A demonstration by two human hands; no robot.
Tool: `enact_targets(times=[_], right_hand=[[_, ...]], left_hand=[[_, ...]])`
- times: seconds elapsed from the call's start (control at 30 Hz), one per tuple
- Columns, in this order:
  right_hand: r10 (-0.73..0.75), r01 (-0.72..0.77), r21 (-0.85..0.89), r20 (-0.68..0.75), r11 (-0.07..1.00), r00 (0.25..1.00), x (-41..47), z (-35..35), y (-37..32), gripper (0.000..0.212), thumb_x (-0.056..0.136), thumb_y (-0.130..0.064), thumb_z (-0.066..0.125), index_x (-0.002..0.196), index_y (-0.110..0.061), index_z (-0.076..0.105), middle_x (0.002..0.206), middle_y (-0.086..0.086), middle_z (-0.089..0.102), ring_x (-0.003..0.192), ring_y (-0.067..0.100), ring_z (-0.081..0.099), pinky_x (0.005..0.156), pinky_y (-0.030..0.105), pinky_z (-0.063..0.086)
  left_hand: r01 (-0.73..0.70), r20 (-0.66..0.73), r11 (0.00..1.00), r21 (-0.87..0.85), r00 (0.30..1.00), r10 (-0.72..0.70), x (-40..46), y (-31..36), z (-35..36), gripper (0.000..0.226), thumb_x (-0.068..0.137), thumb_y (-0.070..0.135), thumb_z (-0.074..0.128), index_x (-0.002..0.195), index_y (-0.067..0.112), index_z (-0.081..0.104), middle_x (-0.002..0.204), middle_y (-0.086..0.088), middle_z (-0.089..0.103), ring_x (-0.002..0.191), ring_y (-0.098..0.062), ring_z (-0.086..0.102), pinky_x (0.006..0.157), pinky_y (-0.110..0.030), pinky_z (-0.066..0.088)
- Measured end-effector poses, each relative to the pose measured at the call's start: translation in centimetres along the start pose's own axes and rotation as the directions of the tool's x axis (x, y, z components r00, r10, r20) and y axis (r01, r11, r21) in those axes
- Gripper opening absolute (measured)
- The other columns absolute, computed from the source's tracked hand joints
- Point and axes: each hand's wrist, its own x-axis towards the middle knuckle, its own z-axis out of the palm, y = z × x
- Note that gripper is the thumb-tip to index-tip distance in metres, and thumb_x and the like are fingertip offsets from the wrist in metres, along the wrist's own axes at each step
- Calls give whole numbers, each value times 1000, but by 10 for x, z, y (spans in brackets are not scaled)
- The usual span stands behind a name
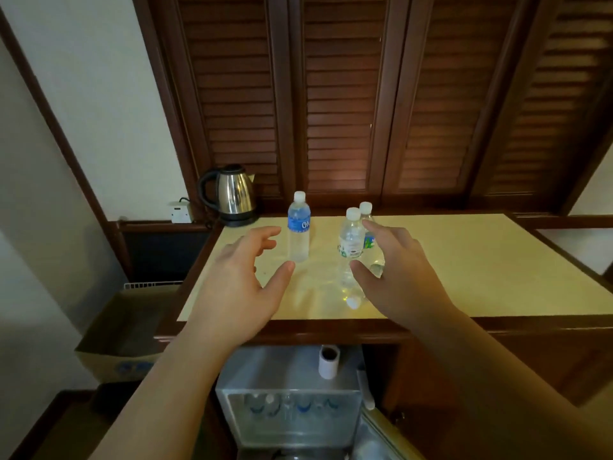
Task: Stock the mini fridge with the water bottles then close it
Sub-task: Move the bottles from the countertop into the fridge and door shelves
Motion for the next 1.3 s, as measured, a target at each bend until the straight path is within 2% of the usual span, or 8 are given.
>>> enact_targets(times=[0.2,0.4,0.57,0.67,0.87,1.07,1.17,1.3], right_hand=[[78,-75,-100,19,992,997,72,13,11,68,97,-44,63,157,-33,34,148,1,46,134,26,45,107,44,47],[204,-199,-186,11,962,979,140,40,14,60,97,-52,57,152,-37,39,138,2,48,127,25,50,100,41,51],[360,-329,-244,95,912,928,175,65,17,50,94,-52,63,140,-34,55,129,1,52,109,25,63,91,36,55],[389,-360,-249,78,899,918,182,77,21,43,95,-43,67,135,-31,60,125,2,54,102,27,66,87,34,56],[415,-403,-210,17,891,910,184,82,30,37,85,-37,80,120,-27,69,104,-1,55,91,18,56,77,26,44],[327,-324,-110,10,940,945,172,82,19,31,83,-37,84,111,-30,72,102,-6,58,90,12,57,67,17,41],[291,-293,-48,-48,955,956,155,85,9,31,84,-41,82,113,-33,72,100,-11,56,84,6,57,65,12,40],[287,-282,59,-132,958,949,131,70,-11,32,83,-43,82,113,-34,73,96,-16,60,83,1,59,68,13,49]], left_hand=[[-72,37,997,-7,997,72,81,-15,27,52,93,45,69,140,47,45,128,24,58,123,-1,53,101,-37,54],[-121,128,993,-12,984,122,180,-48,62,57,90,49,69,142,42,46,133,10,59,125,-14,55,100,-39,54],[-74,307,981,180,951,15,251,-77,93,71,94,52,64,154,50,26,149,-1,43,136,-27,43,105,-44,47],[-55,347,978,203,938,-20,279,-95,115,69,96,50,61,156,47,28,146,-6,46,132,-30,49,104,-46,51],[-22,239,987,160,971,-17,292,-122,155,36,96,43,65,127,25,64,114,-3,70,106,-25,66,75,-30,46],[-103,166,992,74,982,90,279,-127,144,38,94,40,72,120,12,74,106,-9,71,94,-22,66,74,-27,45],[-133,133,990,45,983,126,260,-125,123,41,93,39,72,121,9,74,105,-11,69,87,-16,57,64,-17,38],[-213,46,977,0,976,213,233,-109,84,37,93,35,72,119,9,73,102,-10,67,84,-15,55,65,-16,35]])
